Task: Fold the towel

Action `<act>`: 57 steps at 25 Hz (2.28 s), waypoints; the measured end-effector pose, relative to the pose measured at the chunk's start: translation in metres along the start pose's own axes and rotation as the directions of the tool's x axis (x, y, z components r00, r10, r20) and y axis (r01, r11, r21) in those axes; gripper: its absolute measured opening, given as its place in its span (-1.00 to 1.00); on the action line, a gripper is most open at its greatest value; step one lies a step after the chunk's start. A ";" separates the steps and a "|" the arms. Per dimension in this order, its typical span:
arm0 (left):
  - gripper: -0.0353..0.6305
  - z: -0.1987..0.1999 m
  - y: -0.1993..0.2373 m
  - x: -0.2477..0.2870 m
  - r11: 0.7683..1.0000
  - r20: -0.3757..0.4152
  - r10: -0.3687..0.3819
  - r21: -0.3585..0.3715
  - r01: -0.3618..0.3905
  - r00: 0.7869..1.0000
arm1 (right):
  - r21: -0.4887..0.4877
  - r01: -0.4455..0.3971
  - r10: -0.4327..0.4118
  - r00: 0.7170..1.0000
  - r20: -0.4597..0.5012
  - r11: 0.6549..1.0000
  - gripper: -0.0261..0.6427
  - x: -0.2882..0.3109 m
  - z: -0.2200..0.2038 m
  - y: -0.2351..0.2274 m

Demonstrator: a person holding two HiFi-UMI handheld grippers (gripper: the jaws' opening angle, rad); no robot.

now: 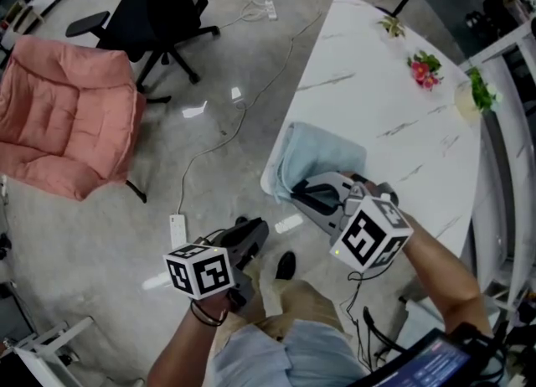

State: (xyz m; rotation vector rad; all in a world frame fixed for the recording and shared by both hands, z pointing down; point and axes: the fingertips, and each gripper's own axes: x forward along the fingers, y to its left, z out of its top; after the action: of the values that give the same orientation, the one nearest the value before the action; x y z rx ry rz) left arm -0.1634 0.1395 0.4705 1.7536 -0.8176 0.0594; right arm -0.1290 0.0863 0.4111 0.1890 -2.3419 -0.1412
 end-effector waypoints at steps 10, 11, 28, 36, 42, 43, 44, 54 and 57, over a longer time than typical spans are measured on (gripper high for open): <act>-0.76 -0.003 0.010 -0.005 1.000 0.004 0.014 -0.015 -0.014 1.000 | 0.047 0.036 -0.031 0.994 -0.109 0.998 -0.73 0.024 -0.026 -0.010; -0.76 -0.002 0.010 -0.005 1.000 0.005 0.014 -0.017 -0.014 1.000 | 0.041 0.034 -0.029 0.992 -0.120 0.999 -0.72 0.026 -0.028 -0.010; -0.77 0.002 0.003 -0.007 1.000 -0.002 -0.005 -0.007 0.005 1.000 | 0.126 0.061 -0.056 0.997 -0.048 0.990 -0.84 0.006 -0.009 -0.019; -0.77 0.001 0.007 -0.006 1.000 0.000 0.003 -0.017 -0.003 1.000 | 0.087 0.061 -0.047 0.987 -0.153 0.994 -0.65 0.029 -0.038 -0.017; -0.78 0.004 0.009 -0.009 1.000 0.005 0.005 -0.024 -0.005 1.000 | 0.064 0.113 -0.096 0.971 -0.220 0.992 -0.81 0.035 -0.047 -0.020; -0.78 0.005 0.009 -0.009 1.000 0.006 0.003 -0.023 -0.002 1.000 | 0.101 0.102 -0.080 0.976 -0.203 0.990 -0.82 0.034 -0.045 -0.020; -0.78 0.006 0.008 -0.009 1.000 0.007 -0.001 -0.022 0.001 1.000 | 0.156 0.085 -0.056 0.982 -0.179 0.984 -0.83 0.031 -0.043 -0.020; -0.78 0.007 0.003 -0.005 1.000 0.004 -0.018 -0.005 0.018 1.000 | 0.357 -0.033 0.024 0.999 0.029 0.934 -0.83 -0.002 -0.018 -0.029; -0.78 0.006 0.003 -0.006 1.000 0.003 -0.019 -0.006 0.019 1.000 | 0.344 -0.015 0.011 1.000 0.013 0.939 -0.82 0.000 -0.019 -0.028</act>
State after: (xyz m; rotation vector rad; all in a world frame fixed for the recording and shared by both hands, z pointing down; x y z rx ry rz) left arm -0.1715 0.1371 0.4686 1.7556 -0.8024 0.0418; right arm -0.1125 0.0579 0.4198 0.3443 -2.3636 0.2792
